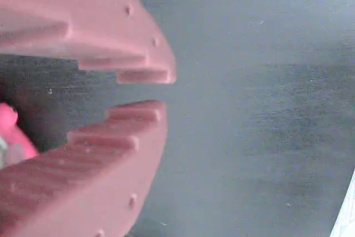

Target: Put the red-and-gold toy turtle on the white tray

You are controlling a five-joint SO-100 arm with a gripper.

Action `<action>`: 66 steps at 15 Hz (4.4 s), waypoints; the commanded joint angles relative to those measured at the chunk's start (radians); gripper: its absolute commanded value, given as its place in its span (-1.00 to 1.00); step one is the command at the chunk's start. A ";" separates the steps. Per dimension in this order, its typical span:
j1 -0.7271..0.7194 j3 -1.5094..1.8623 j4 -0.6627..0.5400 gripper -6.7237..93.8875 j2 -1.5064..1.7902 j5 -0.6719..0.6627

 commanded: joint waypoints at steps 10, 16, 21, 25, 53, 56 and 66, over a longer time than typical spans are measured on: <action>-0.017 -0.011 0.020 -0.86 0.006 0.000; -0.017 -0.011 0.020 -0.86 0.006 0.000; -0.017 -0.011 0.020 -0.86 0.006 0.000; -0.017 -0.011 0.020 -0.86 0.006 0.000; -0.031 -0.012 -0.002 -0.86 -0.026 -0.017; 0.031 -0.087 -0.120 -0.86 -0.305 0.069; 0.360 -1.075 0.061 -0.86 -1.313 0.394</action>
